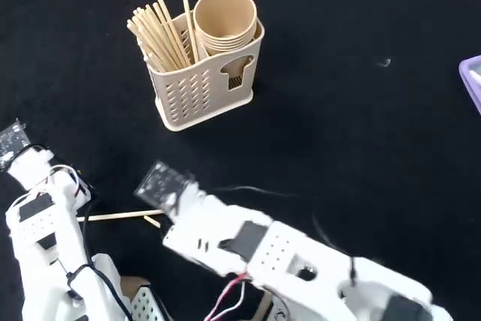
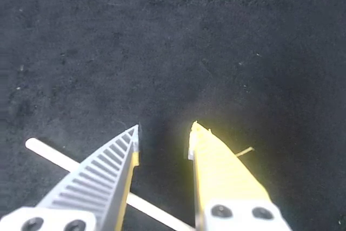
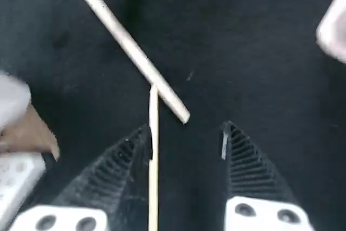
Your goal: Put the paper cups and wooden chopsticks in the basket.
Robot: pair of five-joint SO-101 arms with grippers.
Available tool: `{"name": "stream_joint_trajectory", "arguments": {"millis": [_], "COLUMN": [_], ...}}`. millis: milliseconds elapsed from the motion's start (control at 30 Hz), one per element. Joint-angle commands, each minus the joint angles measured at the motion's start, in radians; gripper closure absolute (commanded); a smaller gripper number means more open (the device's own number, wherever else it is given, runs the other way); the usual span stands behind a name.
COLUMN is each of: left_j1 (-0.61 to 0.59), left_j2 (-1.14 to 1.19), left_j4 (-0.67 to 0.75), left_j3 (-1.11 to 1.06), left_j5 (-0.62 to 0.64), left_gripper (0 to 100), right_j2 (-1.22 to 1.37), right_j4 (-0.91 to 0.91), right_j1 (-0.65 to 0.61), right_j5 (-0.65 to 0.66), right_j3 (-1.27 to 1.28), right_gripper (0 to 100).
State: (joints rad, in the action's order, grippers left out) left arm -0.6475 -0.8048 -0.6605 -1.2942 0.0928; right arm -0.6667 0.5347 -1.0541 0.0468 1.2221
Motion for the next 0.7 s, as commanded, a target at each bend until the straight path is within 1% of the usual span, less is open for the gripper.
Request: {"name": "stream_joint_trajectory", "arguments": {"millis": [0, 67, 167, 333, 500, 567, 667], "left_j1": [-0.137, -0.228, -0.314, -0.335, -0.335, -0.335, -0.334], "left_j2": [-0.028, -0.025, -0.018, -0.018, -0.018, -0.02, -0.02], "left_j4": [0.017, 0.017, 0.017, 0.017, 0.017, 0.017, 0.017], "left_j3": [0.016, 0.033, 0.045, 0.048, 0.048, 0.048, 0.048], "left_j5": [0.081, 0.158, 0.206, 0.21, 0.212, 0.212, 0.212], "left_gripper": [84, 84, 84, 84, 84, 84, 84], "right_j2": [0.166, 0.26, 0.401, 0.625, 0.725, 0.751, 0.766], "right_j4": [-0.029, -0.029, -0.031, -0.021, 0.133, 0.189, 0.233], "right_j1": [-0.069, -0.103, -0.117, -0.058, -0.032, -0.029, -0.028], "right_j5": [0.066, 0.115, 0.163, 0.198, 0.219, 0.284, 0.402], "right_j3": [-0.127, -0.186, -0.277, -0.427, -0.561, -0.587, -0.613], "right_gripper": [78.6, 78.6, 78.6, 78.6, 79.2, 83.2, 98.8]}}
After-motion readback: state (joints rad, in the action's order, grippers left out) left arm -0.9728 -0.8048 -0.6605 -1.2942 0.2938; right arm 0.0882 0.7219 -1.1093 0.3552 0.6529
